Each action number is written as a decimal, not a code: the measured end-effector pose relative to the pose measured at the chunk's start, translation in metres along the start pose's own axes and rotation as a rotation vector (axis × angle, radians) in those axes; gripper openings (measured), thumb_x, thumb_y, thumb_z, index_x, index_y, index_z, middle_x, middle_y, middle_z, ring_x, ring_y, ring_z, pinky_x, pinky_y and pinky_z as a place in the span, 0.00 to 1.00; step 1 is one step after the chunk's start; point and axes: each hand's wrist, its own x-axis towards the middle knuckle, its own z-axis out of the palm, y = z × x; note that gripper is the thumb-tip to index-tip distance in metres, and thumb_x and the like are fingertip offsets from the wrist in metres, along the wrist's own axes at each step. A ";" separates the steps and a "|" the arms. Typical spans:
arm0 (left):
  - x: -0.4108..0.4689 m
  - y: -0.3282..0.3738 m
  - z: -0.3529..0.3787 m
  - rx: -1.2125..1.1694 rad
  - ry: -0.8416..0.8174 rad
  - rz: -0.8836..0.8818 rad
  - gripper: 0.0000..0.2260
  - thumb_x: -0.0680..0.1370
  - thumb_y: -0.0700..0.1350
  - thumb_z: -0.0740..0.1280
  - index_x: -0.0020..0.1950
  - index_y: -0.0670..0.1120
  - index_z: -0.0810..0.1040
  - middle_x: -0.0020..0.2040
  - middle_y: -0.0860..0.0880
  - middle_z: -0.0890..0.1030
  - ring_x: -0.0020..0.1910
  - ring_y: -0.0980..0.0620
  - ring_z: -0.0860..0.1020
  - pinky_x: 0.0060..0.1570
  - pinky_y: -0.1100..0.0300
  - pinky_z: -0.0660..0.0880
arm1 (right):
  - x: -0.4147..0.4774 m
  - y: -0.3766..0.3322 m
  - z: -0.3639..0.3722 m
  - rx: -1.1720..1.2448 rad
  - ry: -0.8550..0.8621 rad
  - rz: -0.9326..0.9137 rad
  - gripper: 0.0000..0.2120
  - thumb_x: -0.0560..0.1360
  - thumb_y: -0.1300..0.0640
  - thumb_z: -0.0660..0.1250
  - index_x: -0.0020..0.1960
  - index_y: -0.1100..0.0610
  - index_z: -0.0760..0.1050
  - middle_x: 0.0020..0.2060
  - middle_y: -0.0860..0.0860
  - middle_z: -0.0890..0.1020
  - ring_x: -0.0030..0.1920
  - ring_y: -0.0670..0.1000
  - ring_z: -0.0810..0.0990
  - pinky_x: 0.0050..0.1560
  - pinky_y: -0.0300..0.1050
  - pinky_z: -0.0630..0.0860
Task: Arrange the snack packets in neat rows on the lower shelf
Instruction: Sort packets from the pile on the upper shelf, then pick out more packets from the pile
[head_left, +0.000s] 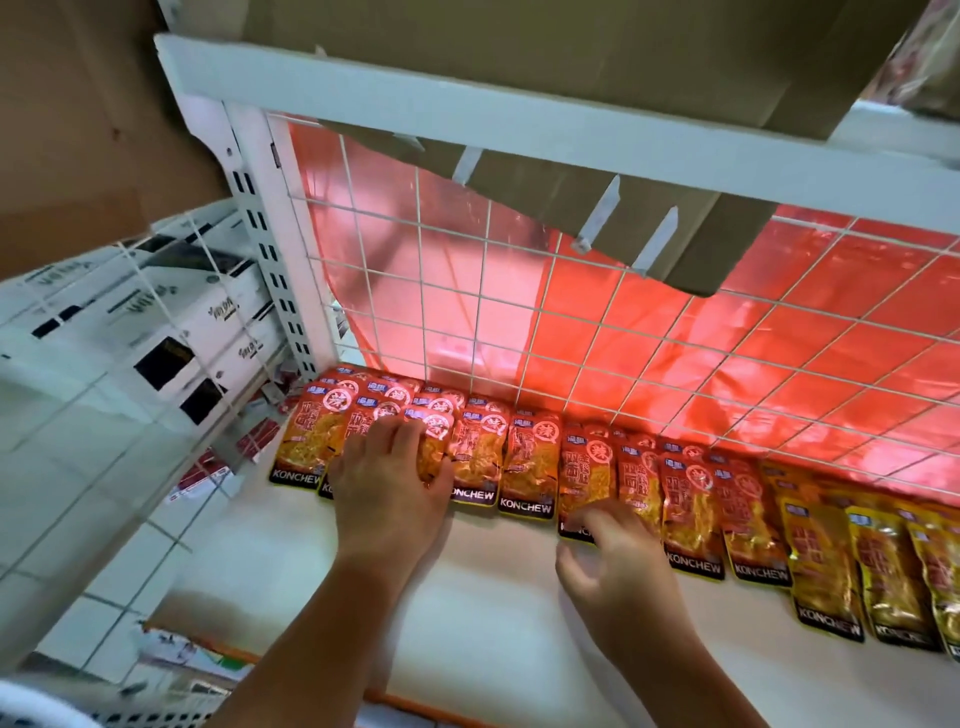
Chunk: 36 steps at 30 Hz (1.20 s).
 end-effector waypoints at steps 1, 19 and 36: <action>0.000 0.000 -0.001 0.000 -0.006 -0.001 0.20 0.75 0.61 0.69 0.63 0.53 0.77 0.62 0.51 0.77 0.59 0.44 0.74 0.59 0.45 0.69 | 0.000 -0.001 0.001 -0.001 -0.010 0.010 0.08 0.71 0.53 0.70 0.49 0.53 0.79 0.45 0.45 0.77 0.48 0.49 0.74 0.48 0.44 0.70; -0.018 0.083 -0.036 -0.252 0.103 0.261 0.19 0.75 0.58 0.66 0.62 0.52 0.80 0.60 0.50 0.80 0.60 0.44 0.75 0.60 0.44 0.69 | 0.007 -0.014 -0.053 -0.024 0.119 -0.027 0.08 0.73 0.53 0.70 0.52 0.52 0.80 0.46 0.45 0.79 0.48 0.48 0.77 0.50 0.40 0.71; -0.114 0.314 -0.117 -0.534 0.092 0.749 0.19 0.74 0.53 0.67 0.63 0.48 0.80 0.57 0.51 0.83 0.57 0.44 0.79 0.56 0.46 0.76 | -0.089 0.077 -0.278 -0.013 0.563 -0.051 0.12 0.71 0.50 0.65 0.52 0.52 0.79 0.49 0.47 0.80 0.52 0.52 0.79 0.53 0.47 0.75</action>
